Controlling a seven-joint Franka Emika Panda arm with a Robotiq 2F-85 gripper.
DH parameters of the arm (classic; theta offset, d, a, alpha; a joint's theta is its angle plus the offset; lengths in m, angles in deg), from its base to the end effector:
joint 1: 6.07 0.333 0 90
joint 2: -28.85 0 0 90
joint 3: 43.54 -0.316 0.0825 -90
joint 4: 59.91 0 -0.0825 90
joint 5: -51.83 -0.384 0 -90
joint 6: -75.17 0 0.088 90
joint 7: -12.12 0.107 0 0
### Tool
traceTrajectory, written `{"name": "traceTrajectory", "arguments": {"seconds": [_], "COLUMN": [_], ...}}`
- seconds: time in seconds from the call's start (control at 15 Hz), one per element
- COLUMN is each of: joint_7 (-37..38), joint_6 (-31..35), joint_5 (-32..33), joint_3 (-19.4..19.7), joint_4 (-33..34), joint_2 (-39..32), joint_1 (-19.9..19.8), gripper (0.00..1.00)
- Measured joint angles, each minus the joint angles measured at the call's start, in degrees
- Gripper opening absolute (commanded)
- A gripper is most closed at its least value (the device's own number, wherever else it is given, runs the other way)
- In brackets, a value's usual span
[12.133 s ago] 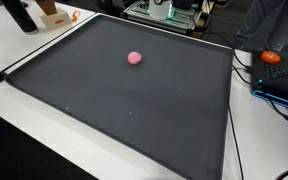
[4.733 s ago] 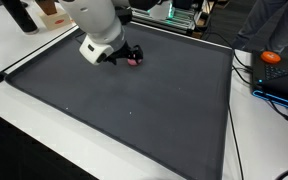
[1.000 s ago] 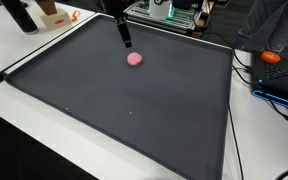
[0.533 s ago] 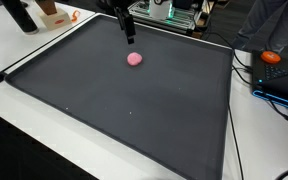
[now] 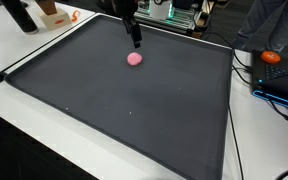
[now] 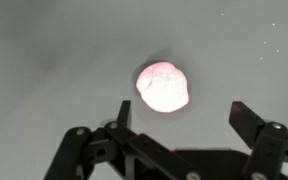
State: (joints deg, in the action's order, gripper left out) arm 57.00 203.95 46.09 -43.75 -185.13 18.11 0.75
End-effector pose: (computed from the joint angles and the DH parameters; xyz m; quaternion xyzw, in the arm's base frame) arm 0.5358 0.0689 0.2923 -0.9319 0.3552 0.0726 0.0062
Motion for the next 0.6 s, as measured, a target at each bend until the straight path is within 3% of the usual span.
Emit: {"name": "traceTrajectory", "arguments": {"seconds": [0.6], "joint_7": [-0.36], "joint_6": [2.55], "joint_5": [-1.08], "joint_3": [-0.52], "joint_4": [-1.51], "joint_2": [-6.48], "joint_1": [-0.01], "gripper": [1.0]}}
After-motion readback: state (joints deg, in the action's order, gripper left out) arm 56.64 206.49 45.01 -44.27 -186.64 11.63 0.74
